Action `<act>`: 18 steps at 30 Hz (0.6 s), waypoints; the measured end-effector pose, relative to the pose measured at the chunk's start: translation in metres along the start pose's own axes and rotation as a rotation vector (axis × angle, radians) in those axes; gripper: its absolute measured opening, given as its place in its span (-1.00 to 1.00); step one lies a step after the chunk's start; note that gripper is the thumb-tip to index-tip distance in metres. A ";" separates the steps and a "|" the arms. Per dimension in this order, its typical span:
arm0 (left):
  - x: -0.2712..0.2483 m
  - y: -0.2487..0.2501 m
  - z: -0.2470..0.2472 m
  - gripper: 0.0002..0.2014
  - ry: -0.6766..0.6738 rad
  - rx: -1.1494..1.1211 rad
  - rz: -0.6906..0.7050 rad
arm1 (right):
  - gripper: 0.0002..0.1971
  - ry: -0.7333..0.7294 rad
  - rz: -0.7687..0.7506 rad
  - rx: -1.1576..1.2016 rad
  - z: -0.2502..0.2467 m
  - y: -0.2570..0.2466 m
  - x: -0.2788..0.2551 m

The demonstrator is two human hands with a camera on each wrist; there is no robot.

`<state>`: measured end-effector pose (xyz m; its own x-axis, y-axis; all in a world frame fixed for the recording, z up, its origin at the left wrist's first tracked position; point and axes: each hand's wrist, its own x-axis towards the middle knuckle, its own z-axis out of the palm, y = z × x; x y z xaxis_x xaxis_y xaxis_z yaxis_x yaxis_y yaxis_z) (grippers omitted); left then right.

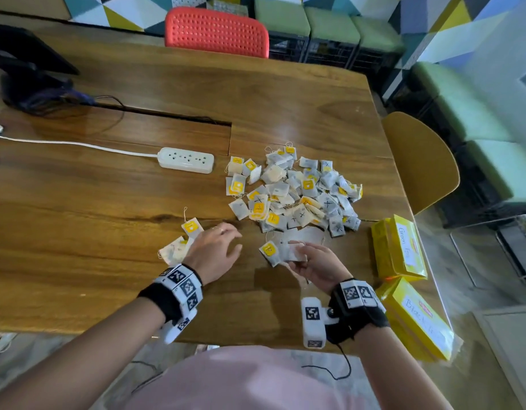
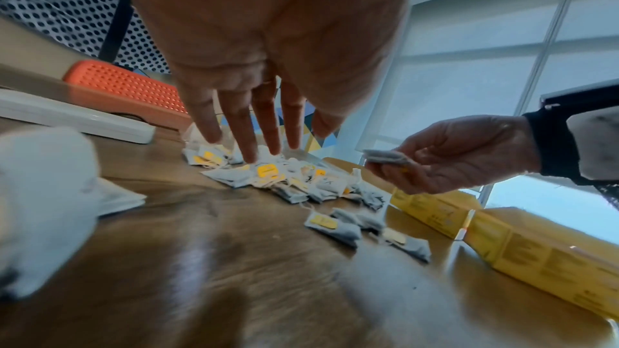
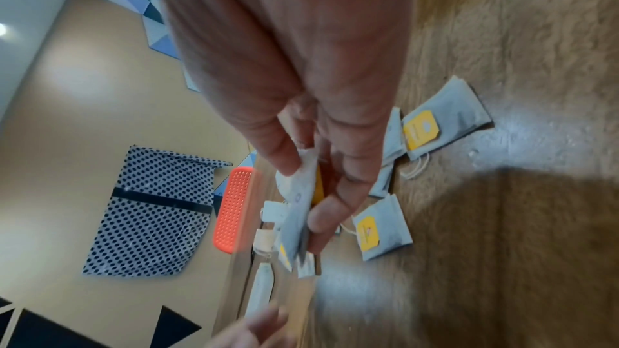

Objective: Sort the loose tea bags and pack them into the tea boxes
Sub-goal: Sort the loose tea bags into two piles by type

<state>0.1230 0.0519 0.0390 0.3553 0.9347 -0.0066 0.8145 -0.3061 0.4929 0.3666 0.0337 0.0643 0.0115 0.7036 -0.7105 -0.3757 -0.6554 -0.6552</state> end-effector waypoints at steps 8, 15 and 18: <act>0.010 0.035 0.006 -0.54 -0.177 -0.473 -0.152 | -0.72 -0.112 -0.039 -0.250 0.029 0.018 -0.010; -0.014 -0.006 -0.005 -0.75 -0.135 -0.406 -0.325 | -0.60 0.064 -0.106 -0.669 0.005 0.033 -0.002; -0.033 -0.036 -0.020 -0.77 -0.014 -0.175 -0.352 | -0.65 0.411 -0.264 -1.064 -0.021 0.030 0.002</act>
<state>0.0726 0.0357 0.0388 0.0754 0.9741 -0.2130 0.7977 0.0692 0.5990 0.3750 0.0099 0.0375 0.3453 0.8383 -0.4220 0.6458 -0.5385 -0.5413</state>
